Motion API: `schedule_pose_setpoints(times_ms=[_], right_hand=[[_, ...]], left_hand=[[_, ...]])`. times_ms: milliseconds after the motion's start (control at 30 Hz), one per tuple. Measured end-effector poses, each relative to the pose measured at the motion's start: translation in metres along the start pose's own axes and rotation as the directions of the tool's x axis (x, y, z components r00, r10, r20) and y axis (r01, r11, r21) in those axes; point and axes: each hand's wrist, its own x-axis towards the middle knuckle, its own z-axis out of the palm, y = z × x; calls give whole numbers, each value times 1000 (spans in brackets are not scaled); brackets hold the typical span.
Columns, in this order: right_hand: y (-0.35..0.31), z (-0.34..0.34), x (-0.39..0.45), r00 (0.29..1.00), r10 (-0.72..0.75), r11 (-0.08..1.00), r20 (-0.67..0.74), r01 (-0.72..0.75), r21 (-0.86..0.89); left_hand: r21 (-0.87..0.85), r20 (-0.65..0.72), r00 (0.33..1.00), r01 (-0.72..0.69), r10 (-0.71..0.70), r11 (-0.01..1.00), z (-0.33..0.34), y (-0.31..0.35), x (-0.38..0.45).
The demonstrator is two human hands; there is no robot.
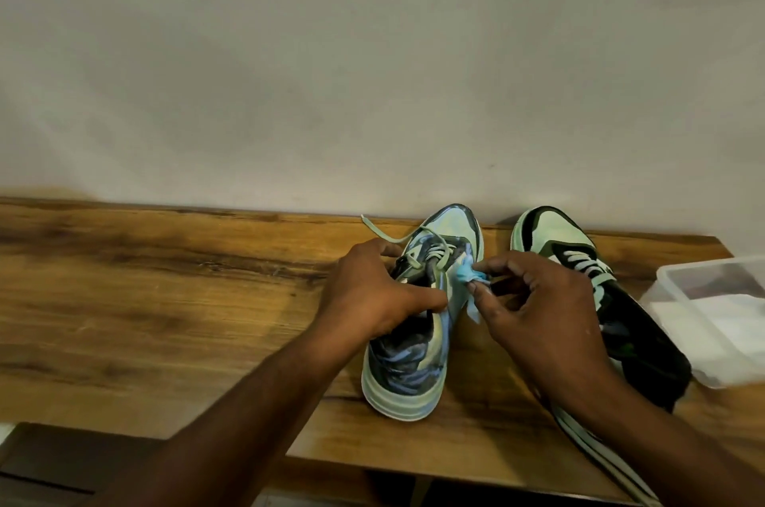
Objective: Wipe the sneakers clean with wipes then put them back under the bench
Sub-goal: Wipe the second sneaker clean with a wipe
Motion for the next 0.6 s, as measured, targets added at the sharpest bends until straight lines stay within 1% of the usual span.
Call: schedule_pose_setpoints(times_ms=[67, 133, 267, 333, 400, 500, 600], right_hand=[[1, -1, -1, 1000, 1, 1000, 14, -1, 14], [0, -2, -2, 1000, -6, 1000, 15, 6, 30], [-2, -6, 0, 1000, -29, 997, 4, 29, 69], [-4, -6, 0, 999, -52, 995, 7, 51, 83], [-6, -4, -1, 996, -92, 992, 13, 91, 84], [-9, 3, -4, 988, -148, 986, 34, 145, 80], [-10, 12, -2, 984, -174, 981, 39, 169, 98]], left_hand=[[-46, 5, 1000, 15, -15, 999, 0, 0, 1], [-135, 31, 999, 42, -38, 990, -3, -3, 5], [-319, 202, 977, 136, -72, 938, -16, -2, 10], [-345, 285, 956, 171, -70, 923, -23, -2, 12], [-362, 339, 939, 189, -59, 913, -30, -4, 15], [-384, 364, 929, 209, -61, 899, -37, -7, 18], [-353, 313, 947, 181, -66, 918, -46, -10, 18]])
